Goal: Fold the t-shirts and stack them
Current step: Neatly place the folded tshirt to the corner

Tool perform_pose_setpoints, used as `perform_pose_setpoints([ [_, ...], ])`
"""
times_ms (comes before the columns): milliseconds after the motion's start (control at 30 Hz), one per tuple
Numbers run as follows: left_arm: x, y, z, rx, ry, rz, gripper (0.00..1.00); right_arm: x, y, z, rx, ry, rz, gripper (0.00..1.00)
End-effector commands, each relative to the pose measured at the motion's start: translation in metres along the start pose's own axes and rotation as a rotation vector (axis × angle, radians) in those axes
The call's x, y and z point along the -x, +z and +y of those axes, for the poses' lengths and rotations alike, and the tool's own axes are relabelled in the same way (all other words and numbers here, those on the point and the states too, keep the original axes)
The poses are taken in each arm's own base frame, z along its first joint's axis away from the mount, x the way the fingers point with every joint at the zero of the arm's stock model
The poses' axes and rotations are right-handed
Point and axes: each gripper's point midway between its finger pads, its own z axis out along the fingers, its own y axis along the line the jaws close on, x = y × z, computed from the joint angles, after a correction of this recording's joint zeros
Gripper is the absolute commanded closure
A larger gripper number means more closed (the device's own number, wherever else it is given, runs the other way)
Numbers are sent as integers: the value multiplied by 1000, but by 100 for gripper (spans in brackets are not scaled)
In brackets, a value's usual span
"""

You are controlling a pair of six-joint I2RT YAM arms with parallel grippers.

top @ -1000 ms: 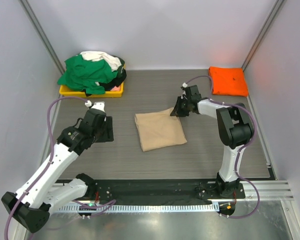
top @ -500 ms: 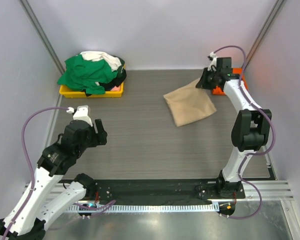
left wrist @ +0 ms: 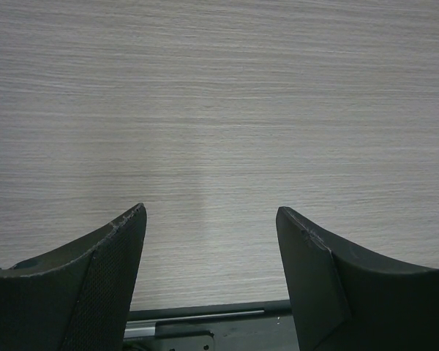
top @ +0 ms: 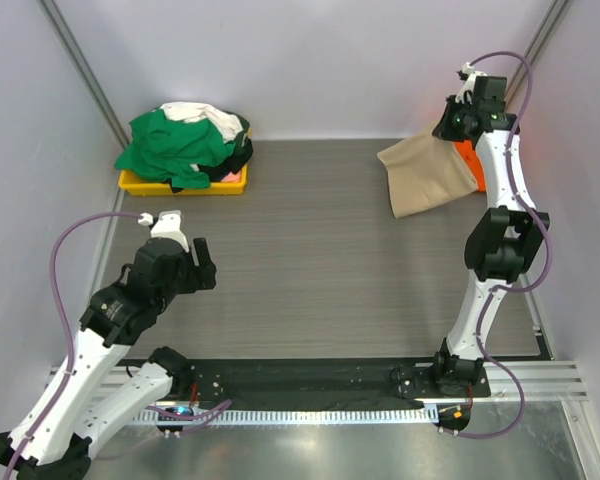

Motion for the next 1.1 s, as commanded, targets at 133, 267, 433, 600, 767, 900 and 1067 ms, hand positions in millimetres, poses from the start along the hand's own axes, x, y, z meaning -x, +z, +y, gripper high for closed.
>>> perform_pose_setpoints([
  [133,9,5,-1,15,-20,-33,27,52,-4,-15,-67,24,-117,99],
  [267,8,7,0,24,-21,-28,27,64,-4,-25,-81,38,-141,99],
  [433,8,8,0,25,-20,-23,28,79,-9,-35,-100,44,-181,99],
  [600,7,10,0,27,-19,-17,28,88,-12,-44,-100,41,-209,99],
  [767,7,9,0,29,-20,-19,29,93,-11,-53,-96,49,-227,99],
  [900,7,11,1,34,-19,-10,29,96,-9,-59,-94,49,-239,99],
  [1067,7,12,2,38,-22,-10,29,97,-3,-71,-99,54,-250,99],
])
